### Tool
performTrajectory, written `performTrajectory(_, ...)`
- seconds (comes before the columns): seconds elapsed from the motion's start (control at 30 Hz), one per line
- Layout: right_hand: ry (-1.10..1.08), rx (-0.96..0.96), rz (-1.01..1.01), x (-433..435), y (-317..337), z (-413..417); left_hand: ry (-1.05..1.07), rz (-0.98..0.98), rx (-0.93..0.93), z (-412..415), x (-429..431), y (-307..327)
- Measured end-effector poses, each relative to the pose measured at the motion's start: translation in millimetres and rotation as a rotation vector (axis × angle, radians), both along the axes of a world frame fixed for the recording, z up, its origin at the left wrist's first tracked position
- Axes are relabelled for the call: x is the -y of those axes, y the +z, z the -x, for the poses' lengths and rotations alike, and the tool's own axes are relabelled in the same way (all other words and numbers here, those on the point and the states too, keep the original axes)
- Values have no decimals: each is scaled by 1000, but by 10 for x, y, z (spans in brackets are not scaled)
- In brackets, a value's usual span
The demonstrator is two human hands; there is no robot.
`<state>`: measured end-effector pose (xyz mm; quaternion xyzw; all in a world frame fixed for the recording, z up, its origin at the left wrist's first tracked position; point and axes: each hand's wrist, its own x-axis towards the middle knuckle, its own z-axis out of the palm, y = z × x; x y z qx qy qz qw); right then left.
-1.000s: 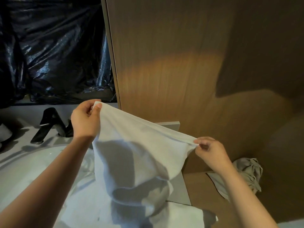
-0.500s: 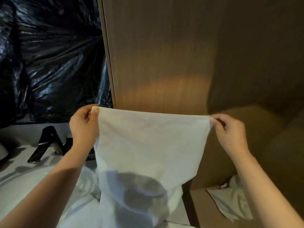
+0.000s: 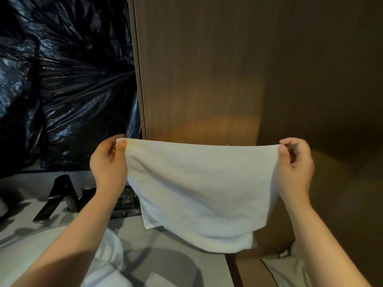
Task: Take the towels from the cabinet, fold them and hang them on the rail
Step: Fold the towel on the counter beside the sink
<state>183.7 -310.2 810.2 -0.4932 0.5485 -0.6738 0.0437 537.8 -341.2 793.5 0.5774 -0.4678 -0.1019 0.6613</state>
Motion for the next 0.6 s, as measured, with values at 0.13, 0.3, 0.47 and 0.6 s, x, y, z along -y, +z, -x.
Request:
performTrajectory(0.13, 8, -27, -64, 14, -74, 15, -5, -40, -17, -6, -11, 10)
performTrajectory(0.3, 7, -112, -276, 84, -361, 30, -41, -106, -96, 43, -89, -71)
performTrajectory(0.47, 40, -110, -482, 75, -654, -40, -94, -154, -81, 167, -263, -170)
performTrajectory(0.6, 215, -82, -505, -42, -687, -302, -237, -185, -144, 313, -448, -279)
